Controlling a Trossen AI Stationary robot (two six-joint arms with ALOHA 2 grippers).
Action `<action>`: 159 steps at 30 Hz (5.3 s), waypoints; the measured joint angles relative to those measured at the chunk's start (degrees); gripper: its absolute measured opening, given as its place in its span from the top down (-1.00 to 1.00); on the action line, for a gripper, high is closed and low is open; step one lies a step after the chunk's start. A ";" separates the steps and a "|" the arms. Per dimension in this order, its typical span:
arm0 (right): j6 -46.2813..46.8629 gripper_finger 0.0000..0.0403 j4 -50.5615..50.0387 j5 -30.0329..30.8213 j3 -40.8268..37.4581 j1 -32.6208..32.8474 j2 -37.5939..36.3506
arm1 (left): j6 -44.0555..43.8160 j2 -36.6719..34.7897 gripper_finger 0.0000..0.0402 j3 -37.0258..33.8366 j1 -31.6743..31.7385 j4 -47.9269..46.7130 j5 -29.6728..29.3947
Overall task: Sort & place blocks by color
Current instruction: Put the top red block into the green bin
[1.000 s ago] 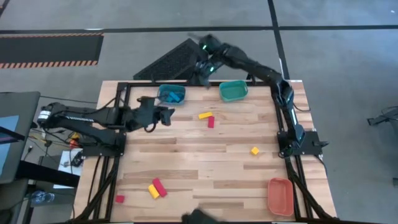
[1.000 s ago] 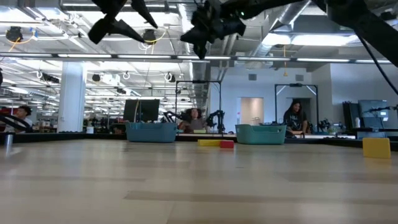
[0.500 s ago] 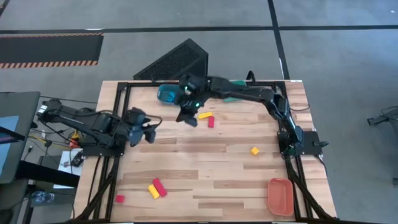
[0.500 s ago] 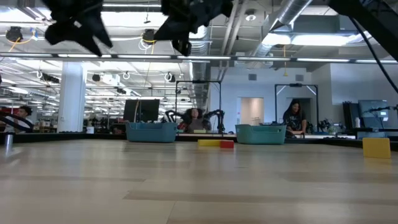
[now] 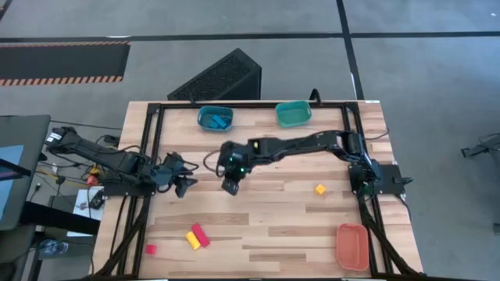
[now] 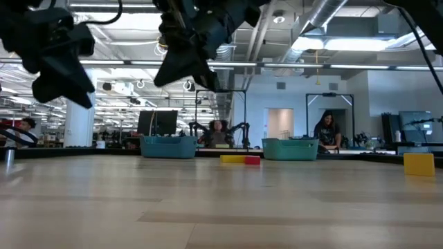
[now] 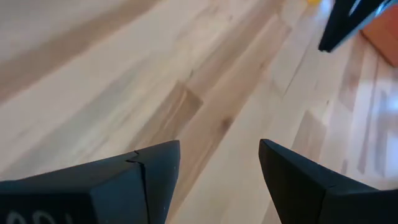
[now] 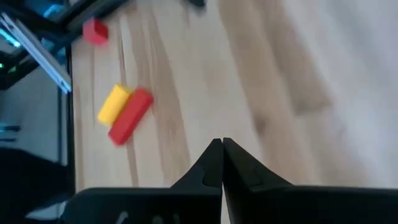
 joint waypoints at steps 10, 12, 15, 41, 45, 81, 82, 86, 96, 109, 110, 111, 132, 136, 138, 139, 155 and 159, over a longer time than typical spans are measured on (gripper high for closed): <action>9.03 0.85 -1.29 0.40 -6.06 5.06 0.02 | 4.04 0.20 -0.04 -2.42 0.04 1.73 -0.65; 9.03 0.85 -2.93 1.48 -5.99 5.92 -0.11 | 6.21 0.29 -0.04 -2.40 0.07 1.88 -0.58; 8.63 0.85 -10.10 5.83 -6.07 6.95 -1.85 | 7.21 0.29 -0.04 -2.40 0.07 1.83 -0.58; 29.83 0.18 25.78 22.72 -50.59 -9.99 -22.71 | 16.90 0.31 -0.04 -2.37 8.03 11.37 -4.01; 31.73 -0.12 19.48 22.30 -46.81 -11.63 -18.39 | 17.16 0.31 -0.04 -2.37 10.90 14.87 -3.99; 5.93 0.27 -5.86 26.42 -32.99 -7.64 -20.79 | 9.23 0.90 -0.04 -2.35 15.02 22.76 -2.18; 4.55 0.28 -5.99 27.84 -32.97 -6.83 -21.90 | 9.56 1.57 -0.04 -2.35 15.84 24.81 -1.50; -3.50 0.32 -6.24 34.17 -32.97 -3.53 -25.82 | 12.27 6.77 -0.04 -2.33 21.01 32.93 2.35; -12.90 0.24 -11.76 43.82 -32.97 0.22 -30.24 | 12.15 29.55 -0.04 3.81 33.96 54.59 22.52; -16.96 0.28 -19.45 46.07 -32.96 -0.08 -36.96 | 17.84 46.36 -0.04 23.08 39.84 54.19 36.98; -17.33 0.29 -20.19 47.06 -32.95 -0.16 -37.51 | 17.77 47.15 -0.04 23.95 40.24 54.04 37.53; -17.85 0.30 -20.68 48.18 -32.97 -0.38 -38.06 | 17.75 48.05 -0.04 25.03 40.56 53.94 37.71; -23.45 0.29 -21.11 48.55 -32.94 -3.76 -41.75 | 18.12 63.33 -0.04 41.45 42.56 54.01 46.88; -25.37 0.32 -19.88 48.26 -33.01 -7.50 -41.75 | 17.59 63.30 -0.04 41.45 42.69 53.98 47.38; -28.40 0.30 -15.68 48.23 -34.79 -10.42 -41.99 | 16.50 63.28 -0.04 41.45 42.75 53.98 47.98; -30.27 0.30 -12.43 47.57 -36.33 -12.31 -42.41 | 16.06 63.26 -0.04 41.45 42.77 53.98 48.51; -25.90 0.15 16.08 24.42 -49.21 -42.39 -33.34 | 30.30 47.89 -0.04 41.45 42.46 17.08 31.12; -24.04 0.10 15.57 24.03 -49.21 -42.72 -30.66 | 33.18 43.11 -0.04 41.45 41.51 5.65 22.56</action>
